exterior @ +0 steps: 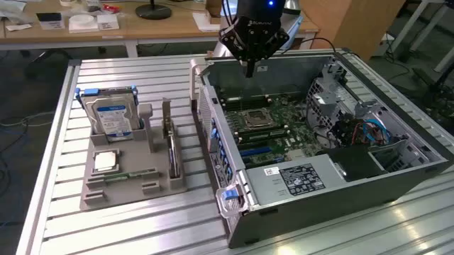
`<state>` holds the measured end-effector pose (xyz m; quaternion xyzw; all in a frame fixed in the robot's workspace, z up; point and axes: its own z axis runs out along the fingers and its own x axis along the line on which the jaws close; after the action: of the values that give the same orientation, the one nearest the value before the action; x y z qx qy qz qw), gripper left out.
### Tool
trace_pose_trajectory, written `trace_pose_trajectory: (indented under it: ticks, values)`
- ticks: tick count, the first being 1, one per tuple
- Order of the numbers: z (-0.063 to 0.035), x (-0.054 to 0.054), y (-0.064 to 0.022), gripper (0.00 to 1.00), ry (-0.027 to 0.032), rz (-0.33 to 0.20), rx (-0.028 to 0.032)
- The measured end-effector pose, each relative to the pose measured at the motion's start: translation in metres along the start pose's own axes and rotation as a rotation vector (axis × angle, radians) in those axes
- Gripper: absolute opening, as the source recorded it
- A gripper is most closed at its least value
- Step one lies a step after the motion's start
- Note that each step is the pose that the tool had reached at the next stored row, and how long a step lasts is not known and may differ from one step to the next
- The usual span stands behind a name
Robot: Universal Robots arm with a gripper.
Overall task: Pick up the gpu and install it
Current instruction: 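Reach for the gpu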
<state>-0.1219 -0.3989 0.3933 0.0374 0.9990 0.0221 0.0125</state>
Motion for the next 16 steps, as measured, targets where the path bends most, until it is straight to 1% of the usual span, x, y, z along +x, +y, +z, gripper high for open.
trace_pose_trajectory:
  ticks: [12,16]
  values:
    - [0.0000,0.0000,0.0000,0.11,0.0000,0.000,0.0000]
    - [-0.0002,0.0044,-0.0003,0.11,-0.0003,0.000,0.0001]
